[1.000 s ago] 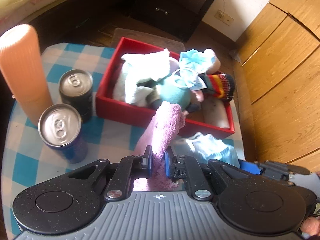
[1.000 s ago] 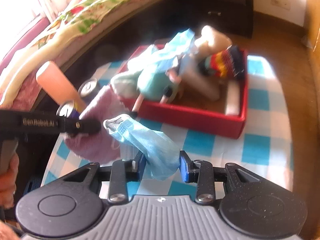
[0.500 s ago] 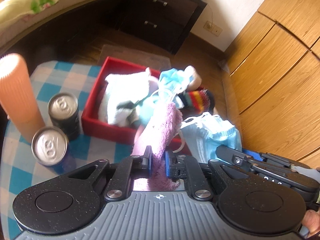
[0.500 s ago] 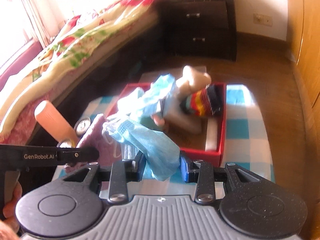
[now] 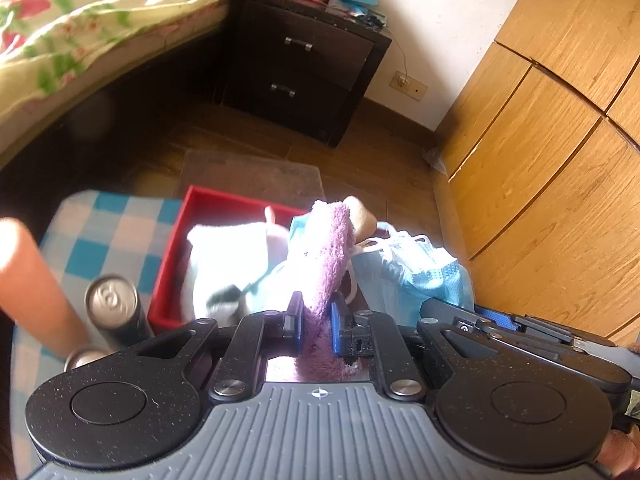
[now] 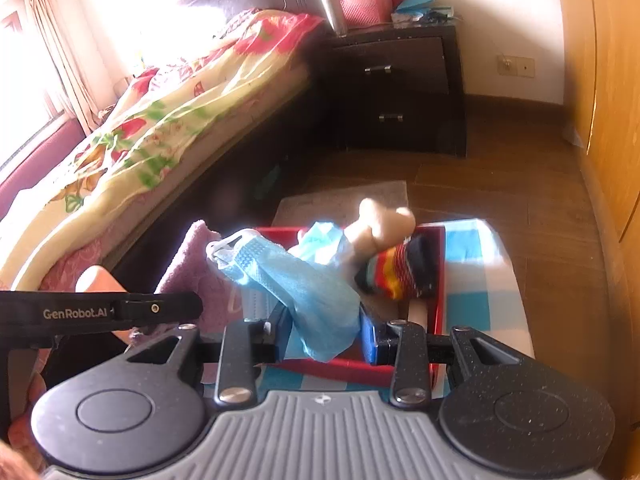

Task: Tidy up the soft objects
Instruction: 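Lower the towel into the red box with left tool while right tool lowers the mask inside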

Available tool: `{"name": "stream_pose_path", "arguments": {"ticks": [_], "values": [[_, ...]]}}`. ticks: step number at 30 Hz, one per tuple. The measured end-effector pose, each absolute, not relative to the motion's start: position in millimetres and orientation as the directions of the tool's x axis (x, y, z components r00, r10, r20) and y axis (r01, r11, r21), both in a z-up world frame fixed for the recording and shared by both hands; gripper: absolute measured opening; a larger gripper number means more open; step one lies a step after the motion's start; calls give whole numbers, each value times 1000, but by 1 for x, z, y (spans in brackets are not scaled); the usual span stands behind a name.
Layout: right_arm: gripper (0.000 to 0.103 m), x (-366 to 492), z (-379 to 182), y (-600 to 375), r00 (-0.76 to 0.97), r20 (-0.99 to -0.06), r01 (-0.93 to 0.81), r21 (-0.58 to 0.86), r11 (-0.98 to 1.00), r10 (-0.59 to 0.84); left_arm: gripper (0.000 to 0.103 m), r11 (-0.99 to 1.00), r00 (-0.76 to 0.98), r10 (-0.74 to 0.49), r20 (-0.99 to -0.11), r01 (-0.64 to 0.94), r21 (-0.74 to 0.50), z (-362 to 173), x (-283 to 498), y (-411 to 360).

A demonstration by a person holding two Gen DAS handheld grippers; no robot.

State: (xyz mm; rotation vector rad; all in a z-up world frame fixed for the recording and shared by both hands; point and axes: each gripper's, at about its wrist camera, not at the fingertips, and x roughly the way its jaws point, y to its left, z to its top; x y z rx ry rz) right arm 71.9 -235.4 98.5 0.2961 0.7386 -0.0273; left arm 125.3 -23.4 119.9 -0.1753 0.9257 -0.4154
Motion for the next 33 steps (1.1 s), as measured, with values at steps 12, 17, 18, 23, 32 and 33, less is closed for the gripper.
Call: {"name": "stream_pose_path", "arguments": {"ticks": [12, 17, 18, 23, 32, 33], "values": [[13, 105, 106, -255, 760, -649, 164, 266, 950, 50, 11, 921, 569, -386, -726, 279, -272, 137, 164, -39], [14, 121, 107, -255, 769, -639, 169, 247, 954, 29, 13, 931, 599, -362, -715, 276, -240, 141, 179, -44], [14, 124, 106, -256, 769, -638, 169, 246, 954, 28, 13, 931, 598, -361, -716, 276, -239, 139, 182, -46], [14, 140, 91, -259, 745, -666, 174, 247, 953, 37, 14, 930, 577, -363, -732, 274, -245, 116, 197, -56], [15, 159, 47, -259, 652, -758, 199, 175, 964, 4, 19, 937, 495, -341, -799, 245, -248, 57, 210, -66], [15, 161, 42, -258, 637, -771, 195, 161, 968, 0, 20, 936, 485, -345, -803, 239, -258, 53, 211, -66]]}}
